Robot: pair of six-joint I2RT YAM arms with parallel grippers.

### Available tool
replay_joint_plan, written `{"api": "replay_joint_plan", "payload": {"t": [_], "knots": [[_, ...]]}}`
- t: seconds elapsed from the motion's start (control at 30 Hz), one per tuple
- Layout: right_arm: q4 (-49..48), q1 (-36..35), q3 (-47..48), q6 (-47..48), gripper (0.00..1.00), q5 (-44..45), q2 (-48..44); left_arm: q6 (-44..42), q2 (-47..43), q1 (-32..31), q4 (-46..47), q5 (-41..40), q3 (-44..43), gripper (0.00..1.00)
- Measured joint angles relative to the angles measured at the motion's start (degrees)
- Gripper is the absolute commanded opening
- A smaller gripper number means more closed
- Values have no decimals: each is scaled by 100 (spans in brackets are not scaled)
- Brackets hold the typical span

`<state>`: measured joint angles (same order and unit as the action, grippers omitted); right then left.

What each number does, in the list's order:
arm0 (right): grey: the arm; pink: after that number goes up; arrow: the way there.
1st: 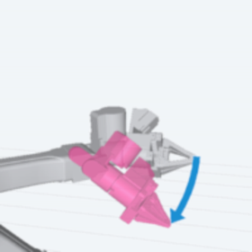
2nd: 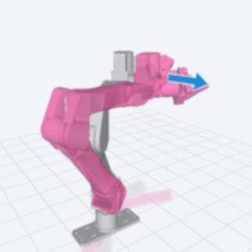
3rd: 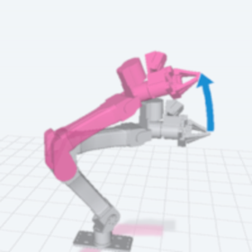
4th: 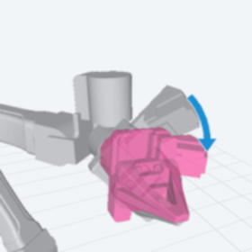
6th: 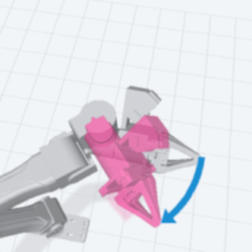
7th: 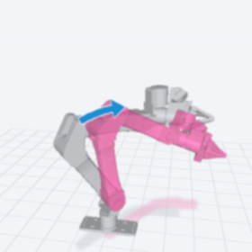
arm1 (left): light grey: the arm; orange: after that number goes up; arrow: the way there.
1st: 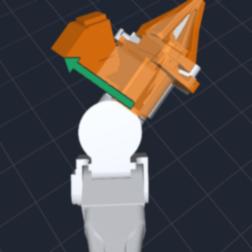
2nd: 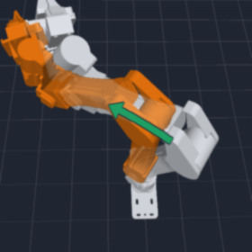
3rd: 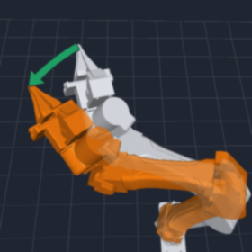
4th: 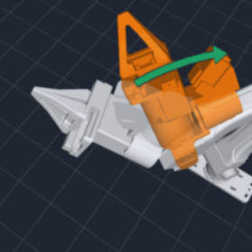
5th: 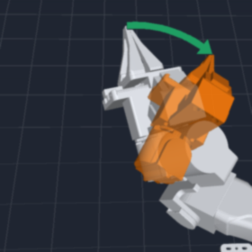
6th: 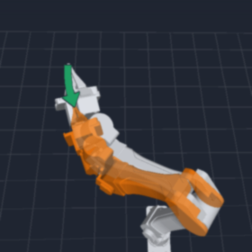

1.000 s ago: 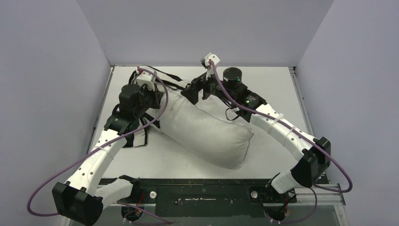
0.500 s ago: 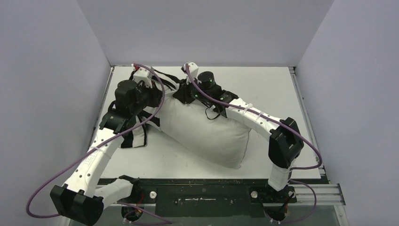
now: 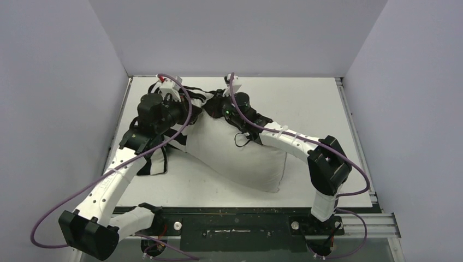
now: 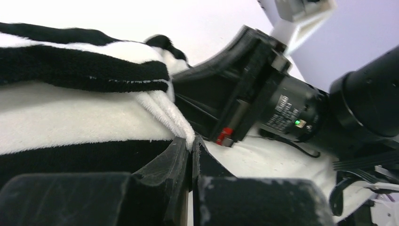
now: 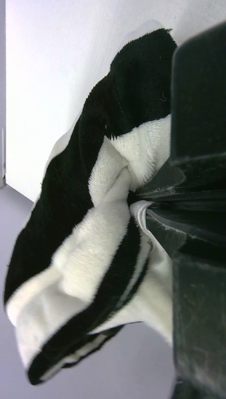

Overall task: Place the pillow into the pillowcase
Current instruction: Stuff the pillow into the pillowcase.

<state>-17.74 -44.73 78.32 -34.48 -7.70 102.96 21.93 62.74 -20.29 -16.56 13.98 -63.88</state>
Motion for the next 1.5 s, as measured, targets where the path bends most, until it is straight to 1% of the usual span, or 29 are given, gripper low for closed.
{"api": "replay_joint_plan", "payload": {"t": [0.13, 0.2, 0.27, 0.4, 0.47, 0.5, 0.53, 0.57, 0.6, 0.63, 0.73, 0.77, 0.87, 0.97, 1.07, 1.2, 1.37, 1.5], "knots": [[-142, 0, -101, -468, 0, 476, 2, 323, 151, -579, 680, -109, 341, 0], [-195, 9, -179, -673, 0, 758, 2, 426, 361, -942, 1036, -317, 398, 0], [-297, 98, -319, -909, 0, 931, 2, 498, 551, -1174, 1357, -529, 422, 0], [-686, 273, -675, -1335, 0, 1185, -9, 723, 809, -1353, 1991, -730, 621, 0], [-883, 341, -859, -1488, 0, 1217, -44, 763, 861, -1370, 2072, -754, 662, 0], [-999, 389, -966, -1580, 8, 1220, -76, 763, 898, -1370, 2122, -748, 662, 0], [-1075, 428, -1036, -1650, 18, 1211, -105, 756, 946, -1362, 2166, -719, 647, 5], [-1123, 466, -1075, -1703, 27, 1189, -118, 741, 1027, -1329, 2179, -654, 595, 12], [-1163, 522, -1099, -1746, 32, 1145, -120, 730, 1123, -1276, 2205, -592, 529, 17], [-1191, 592, -1102, -1786, 36, 1108, -116, 721, 1266, -1222, 2249, -481, 431, 23], [-1224, 820, -1099, -1705, 47, 1005, -111, 704, 1757, -793, 2361, -107, 90, 40], [-1231, 907, -1104, -1650, 50, 975, -111, 699, 1882, -664, 2341, 20, -9, 43], [-1213, 1132, -1202, -1370, 64, 831, -188, 634, 2046, -417, 2105, 260, -317, 48], [-940, 1300, -1259, -914, 76, 560, -396, 372, 2052, -293, 1655, 275, -774, 52], [-592, 1453, -1237, -483, 82, 214, -590, 59, 2028, -271, 1366, 133, -1099, 54], [138, 1600, -903, 295, 90, -275, -710, -254, 1974, -262, 1113, -55, -1115, 53], [883, 1615, -446, 1287, 92, -704, -717, -437, 2004, -234, 938, -269, -940, 45], [1327, 1615, -203, 1895, 93, -960, -717, -490, 2120, -184, 964, -306, -848, 39]]}}
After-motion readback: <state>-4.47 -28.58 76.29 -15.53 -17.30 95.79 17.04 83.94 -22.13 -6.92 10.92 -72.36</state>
